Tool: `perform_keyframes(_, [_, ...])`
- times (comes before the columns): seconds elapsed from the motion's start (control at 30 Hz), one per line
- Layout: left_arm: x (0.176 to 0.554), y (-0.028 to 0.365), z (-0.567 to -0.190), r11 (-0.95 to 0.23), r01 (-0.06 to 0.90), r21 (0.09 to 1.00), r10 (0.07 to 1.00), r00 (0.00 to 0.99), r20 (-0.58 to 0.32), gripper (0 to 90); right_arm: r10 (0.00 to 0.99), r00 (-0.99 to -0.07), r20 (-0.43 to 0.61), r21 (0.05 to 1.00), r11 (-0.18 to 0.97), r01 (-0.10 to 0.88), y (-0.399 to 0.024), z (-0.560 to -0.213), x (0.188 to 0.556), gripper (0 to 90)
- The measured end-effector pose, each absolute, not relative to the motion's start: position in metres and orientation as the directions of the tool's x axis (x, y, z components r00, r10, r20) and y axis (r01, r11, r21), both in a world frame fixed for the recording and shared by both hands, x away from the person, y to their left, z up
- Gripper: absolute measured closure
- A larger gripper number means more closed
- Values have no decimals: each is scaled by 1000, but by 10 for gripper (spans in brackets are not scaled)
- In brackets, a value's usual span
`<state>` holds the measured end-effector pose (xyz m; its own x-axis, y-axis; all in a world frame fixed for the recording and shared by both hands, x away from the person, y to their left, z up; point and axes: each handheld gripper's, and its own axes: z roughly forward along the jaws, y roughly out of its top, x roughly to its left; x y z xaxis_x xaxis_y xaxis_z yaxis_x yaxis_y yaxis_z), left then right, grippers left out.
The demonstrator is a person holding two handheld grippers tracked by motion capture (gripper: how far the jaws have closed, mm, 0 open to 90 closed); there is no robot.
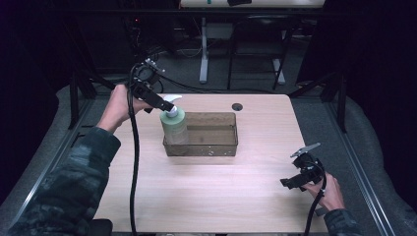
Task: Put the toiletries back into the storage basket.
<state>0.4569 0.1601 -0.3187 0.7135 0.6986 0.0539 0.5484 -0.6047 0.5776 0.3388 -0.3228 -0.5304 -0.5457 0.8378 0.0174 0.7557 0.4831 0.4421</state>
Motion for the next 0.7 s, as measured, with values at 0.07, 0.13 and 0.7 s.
perform_keyframes(0.07, [451, 160, -318, -603, 536, 590, 699, 712, 67, 0, 837, -547, 19, 441, 484, 756, -323, -530, 339, 0])
perform_keyframes(0.13, [445, 159, -320, -610, 528, 592, 692, 718, 73, 0, 837, -547, 19, 440, 485, 756, -322, -531, 339, 0])
perform_keyframes(0.7, [414, 181, -358, -564, 572, 596, 731, 681, 38, 0, 837, -547, 20, 440, 484, 757, -322, -530, 338, 0])
